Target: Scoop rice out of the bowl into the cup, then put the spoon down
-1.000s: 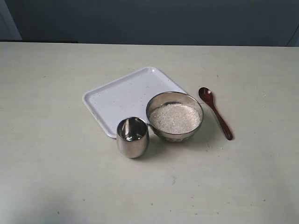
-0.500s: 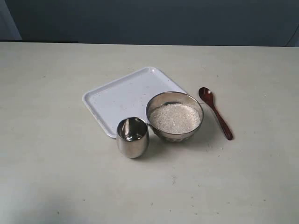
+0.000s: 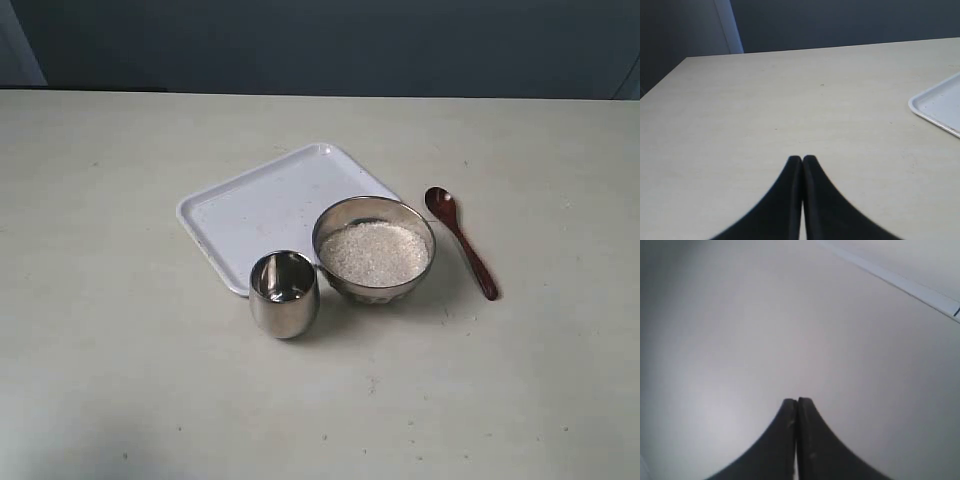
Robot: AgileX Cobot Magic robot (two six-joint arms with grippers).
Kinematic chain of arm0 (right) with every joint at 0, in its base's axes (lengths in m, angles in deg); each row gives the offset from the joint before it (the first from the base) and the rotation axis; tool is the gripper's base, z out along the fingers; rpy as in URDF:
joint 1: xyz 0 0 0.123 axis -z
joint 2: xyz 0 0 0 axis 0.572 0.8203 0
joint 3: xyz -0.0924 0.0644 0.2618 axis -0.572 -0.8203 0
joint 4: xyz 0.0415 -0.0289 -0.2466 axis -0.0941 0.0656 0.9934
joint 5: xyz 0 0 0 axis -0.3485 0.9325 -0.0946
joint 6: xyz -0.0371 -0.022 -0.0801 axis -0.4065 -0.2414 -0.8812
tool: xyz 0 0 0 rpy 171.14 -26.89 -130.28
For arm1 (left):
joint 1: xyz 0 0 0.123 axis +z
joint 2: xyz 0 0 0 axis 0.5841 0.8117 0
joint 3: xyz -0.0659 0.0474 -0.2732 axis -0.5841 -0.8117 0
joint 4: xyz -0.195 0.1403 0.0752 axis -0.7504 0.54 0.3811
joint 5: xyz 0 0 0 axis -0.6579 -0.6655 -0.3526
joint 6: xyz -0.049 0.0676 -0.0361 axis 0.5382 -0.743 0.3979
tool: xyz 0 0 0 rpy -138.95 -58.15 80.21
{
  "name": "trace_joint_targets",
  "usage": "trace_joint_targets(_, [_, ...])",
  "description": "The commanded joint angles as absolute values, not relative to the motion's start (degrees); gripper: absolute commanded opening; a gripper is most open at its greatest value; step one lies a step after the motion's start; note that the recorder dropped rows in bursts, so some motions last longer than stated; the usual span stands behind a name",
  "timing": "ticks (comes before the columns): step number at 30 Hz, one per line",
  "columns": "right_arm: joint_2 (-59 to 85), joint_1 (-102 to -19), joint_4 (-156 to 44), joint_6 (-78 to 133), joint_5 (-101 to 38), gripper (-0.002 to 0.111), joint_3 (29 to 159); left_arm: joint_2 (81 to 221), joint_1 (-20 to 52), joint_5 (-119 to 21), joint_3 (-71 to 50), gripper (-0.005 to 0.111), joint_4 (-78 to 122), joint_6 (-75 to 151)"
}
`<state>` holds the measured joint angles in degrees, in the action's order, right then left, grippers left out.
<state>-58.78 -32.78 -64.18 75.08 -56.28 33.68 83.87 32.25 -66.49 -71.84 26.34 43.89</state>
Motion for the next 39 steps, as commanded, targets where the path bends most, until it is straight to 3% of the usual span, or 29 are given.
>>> trace_joint_targets(1, [-58.1, -33.0, -45.1, 67.7, -28.0, 0.000, 46.3, 83.9, 32.1, -65.8, -71.4, 0.001, 26.4, 44.3])
trace_joint_targets(2, [-55.0, -33.0, -37.6, 65.7, -16.0, 0.000, 53.1, 83.9, 32.1, -65.8, -71.4, 0.001, 26.4, 44.3])
trace_joint_targets(6, [-44.9, -33.0, -33.8, 55.4, -3.1, 0.000, 64.1, 83.9, 32.1, -65.8, -71.4, 0.001, 26.4, 44.3])
trace_joint_targets(11, [-28.7, -33.0, -45.1, 34.4, 10.9, 0.000, 75.5, 83.9, 32.1, -65.8, -71.4, 0.001, 26.4, 44.3])
trace_joint_targets(18, [-3.7, -36.2, -61.4, 23.1, 25.3, 0.000, 82.1, 83.9, 32.1, -65.8, -71.4, 0.001, 26.4, 44.3])
trace_joint_targets(27, [32.0, -49.9, -60.2, 23.0, 19.1, 0.000, 82.2, 83.9, 32.1, -65.8, -71.4, 0.001, 26.4, 44.3])
trace_joint_targets(31, [38.4, -54.3, -60.3, 23.0, 9.8, 0.001, 82.2, 83.9, 32.1, -65.8, -71.4, 0.001, 26.4, 44.3])
trace_joint_targets(36, [38.6, -56.7, -59.9, 22.5, -1.0, 0.035, 82.3, 83.9, 32.1, -65.8, -71.4, 0.001, 26.4, 44.3])
trace_joint_targets(39, [38.6, -56.7, -58.6, 22.5, -3.3, 0.040, 82.3, 83.9, 32.1, -65.8, -71.4, 0.001, 26.4, 44.3])
